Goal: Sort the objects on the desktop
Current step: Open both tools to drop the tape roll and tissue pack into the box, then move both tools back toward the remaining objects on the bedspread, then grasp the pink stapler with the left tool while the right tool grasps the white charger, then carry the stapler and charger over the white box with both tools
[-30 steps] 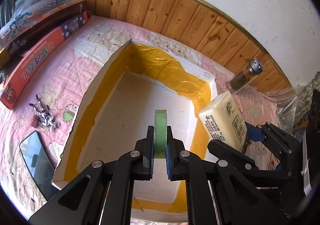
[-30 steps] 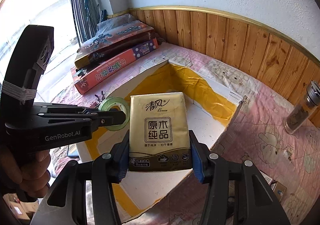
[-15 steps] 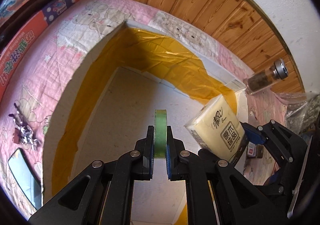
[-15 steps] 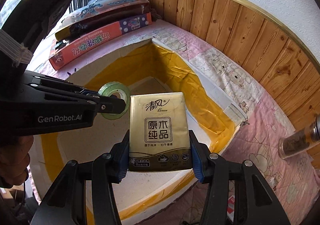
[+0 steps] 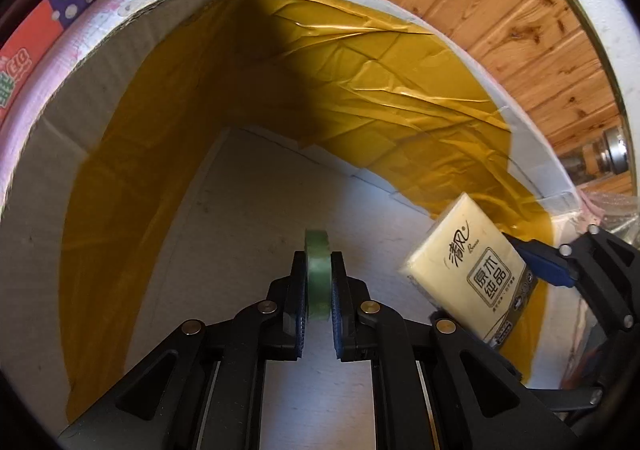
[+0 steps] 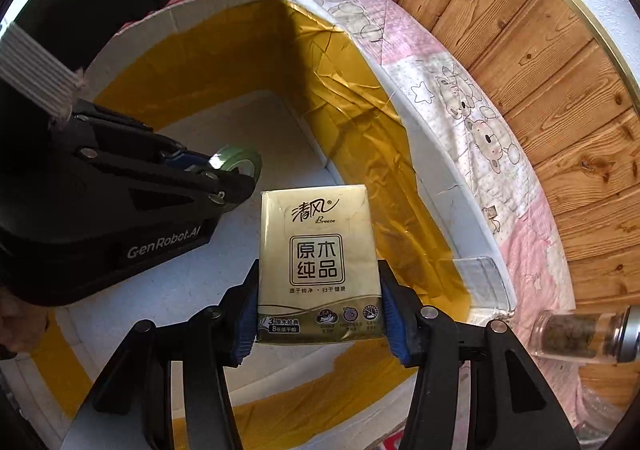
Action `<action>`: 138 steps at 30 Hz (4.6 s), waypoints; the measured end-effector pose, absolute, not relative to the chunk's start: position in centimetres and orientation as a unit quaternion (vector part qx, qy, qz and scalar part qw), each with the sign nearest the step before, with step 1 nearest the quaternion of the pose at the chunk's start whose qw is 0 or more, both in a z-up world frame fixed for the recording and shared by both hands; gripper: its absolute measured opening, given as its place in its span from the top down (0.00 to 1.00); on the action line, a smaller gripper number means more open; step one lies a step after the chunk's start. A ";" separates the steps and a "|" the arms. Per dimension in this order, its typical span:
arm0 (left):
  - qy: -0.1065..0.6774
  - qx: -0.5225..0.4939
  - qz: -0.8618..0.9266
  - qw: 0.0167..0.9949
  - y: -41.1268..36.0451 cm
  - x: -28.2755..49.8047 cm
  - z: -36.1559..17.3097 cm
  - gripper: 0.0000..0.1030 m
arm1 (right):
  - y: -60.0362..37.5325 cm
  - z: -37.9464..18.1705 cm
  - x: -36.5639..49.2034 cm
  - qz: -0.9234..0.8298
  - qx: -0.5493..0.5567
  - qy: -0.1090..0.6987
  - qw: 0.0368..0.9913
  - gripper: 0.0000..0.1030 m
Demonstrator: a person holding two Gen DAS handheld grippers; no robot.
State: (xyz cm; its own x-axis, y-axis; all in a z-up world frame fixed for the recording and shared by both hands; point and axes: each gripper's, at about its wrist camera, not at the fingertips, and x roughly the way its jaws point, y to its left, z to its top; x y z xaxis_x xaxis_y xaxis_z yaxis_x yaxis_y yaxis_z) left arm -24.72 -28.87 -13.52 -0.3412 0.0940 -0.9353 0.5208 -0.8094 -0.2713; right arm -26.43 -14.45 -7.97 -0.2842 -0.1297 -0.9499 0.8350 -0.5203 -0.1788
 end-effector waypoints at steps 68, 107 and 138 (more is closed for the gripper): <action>0.153 0.515 -0.842 0.039 -0.9 -11.6 -4.8 0.62 | 22.3 -6.9 -6.0 -0.853 0.471 -0.142 0.172 0.35; 0.095 0.568 -0.817 -0.029 6.3 -27.5 -15.0 0.75 | 25.3 -14.6 -12.8 -0.859 0.475 -0.024 0.188 0.54; 0.167 0.567 -0.806 -0.031 1.0 -19.2 -3.2 0.75 | 21.9 -3.6 -11.6 -0.827 0.514 -0.118 0.193 0.54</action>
State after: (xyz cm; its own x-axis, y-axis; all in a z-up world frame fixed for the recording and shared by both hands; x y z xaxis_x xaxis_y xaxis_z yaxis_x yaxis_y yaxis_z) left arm -19.15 0.96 -3.24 -0.3551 0.2391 -0.9037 0.1407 -0.9421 -0.3046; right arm -11.63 21.85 -3.56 -0.3966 -0.4409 -0.8052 0.1991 -0.8976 0.3934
